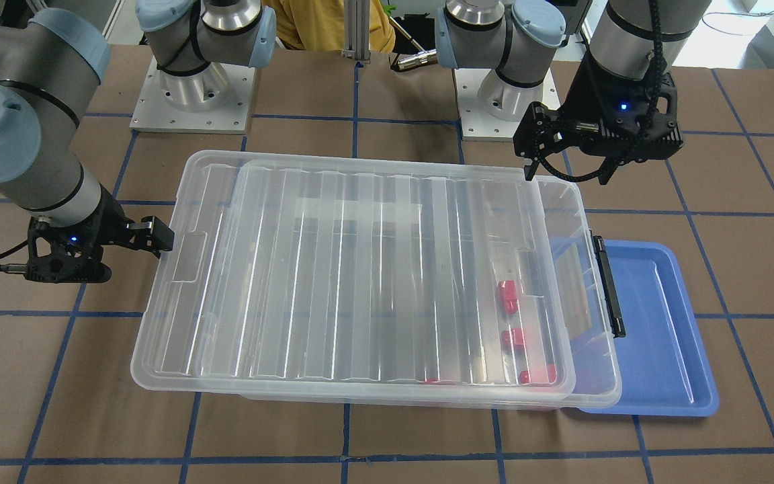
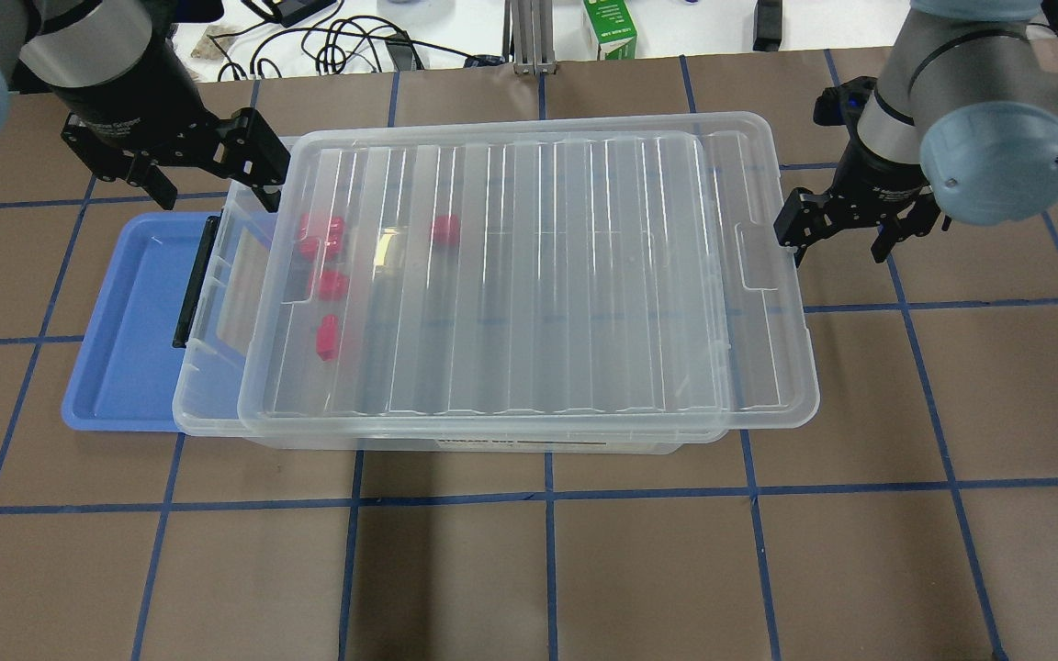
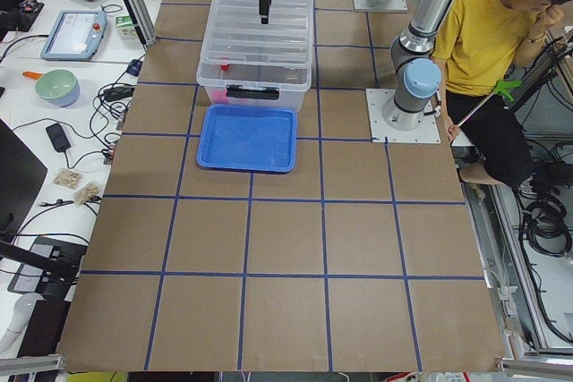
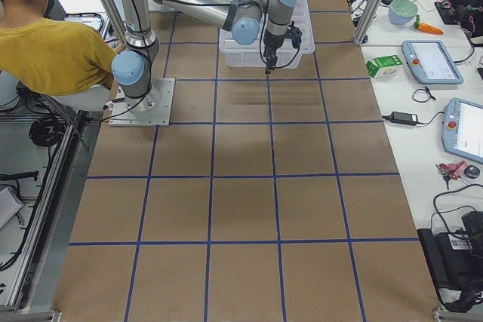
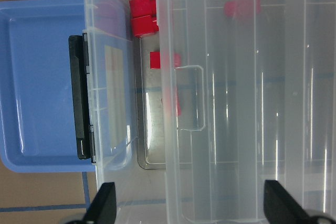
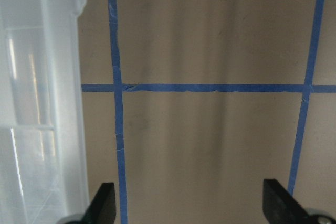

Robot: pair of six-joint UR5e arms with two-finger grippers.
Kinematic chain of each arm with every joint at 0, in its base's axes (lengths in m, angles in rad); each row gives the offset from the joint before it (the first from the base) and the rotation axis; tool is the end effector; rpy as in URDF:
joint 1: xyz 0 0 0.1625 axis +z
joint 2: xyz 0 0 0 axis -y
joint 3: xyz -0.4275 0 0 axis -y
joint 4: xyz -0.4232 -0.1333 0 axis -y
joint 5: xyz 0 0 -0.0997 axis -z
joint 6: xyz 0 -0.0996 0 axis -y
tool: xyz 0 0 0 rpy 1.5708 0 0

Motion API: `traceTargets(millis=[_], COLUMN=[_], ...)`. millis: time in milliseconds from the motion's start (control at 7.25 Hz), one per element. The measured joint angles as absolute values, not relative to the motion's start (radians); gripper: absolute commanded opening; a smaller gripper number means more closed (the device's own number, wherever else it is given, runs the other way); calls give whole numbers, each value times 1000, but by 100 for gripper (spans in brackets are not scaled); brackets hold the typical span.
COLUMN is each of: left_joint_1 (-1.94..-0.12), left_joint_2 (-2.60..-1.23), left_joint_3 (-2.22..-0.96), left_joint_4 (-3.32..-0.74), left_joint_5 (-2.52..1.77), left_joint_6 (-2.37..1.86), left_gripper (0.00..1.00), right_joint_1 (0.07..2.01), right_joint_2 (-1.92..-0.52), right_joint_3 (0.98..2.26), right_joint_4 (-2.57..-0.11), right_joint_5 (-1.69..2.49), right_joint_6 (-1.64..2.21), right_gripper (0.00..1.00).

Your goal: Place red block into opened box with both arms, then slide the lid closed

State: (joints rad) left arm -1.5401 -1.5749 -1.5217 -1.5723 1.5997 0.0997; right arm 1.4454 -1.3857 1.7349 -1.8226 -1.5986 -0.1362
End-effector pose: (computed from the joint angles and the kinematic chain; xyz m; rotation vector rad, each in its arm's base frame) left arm -0.1141 -0.5322 0.5139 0.1063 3.1074 -0.0646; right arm 0.0587 -0.5778 0.3291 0.0190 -3.1228 -0.1566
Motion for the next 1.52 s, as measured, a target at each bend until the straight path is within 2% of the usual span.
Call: traceTargets(millis=[966, 1241, 1517], left_joint_1=[-1540, -1540, -1540], left_joint_2=[-1574, -1574, -1574], left_joint_3=[-1522, -1522, -1522], left_joint_4=[-1572, -1572, -1572], left_joint_5=[1601, 1601, 1601], left_joint_6=[100, 100, 100], left_gripper=[100, 100, 100], right_joint_1=[1509, 1508, 1505], right_joint_2=[-1378, -1388, -1433], right_joint_3=[1730, 1689, 1597], right_joint_4=[-1837, -1827, -1715], right_joint_5=[-1598, -1600, -1606], right_joint_6=[-97, -97, -96], right_gripper=[100, 100, 100])
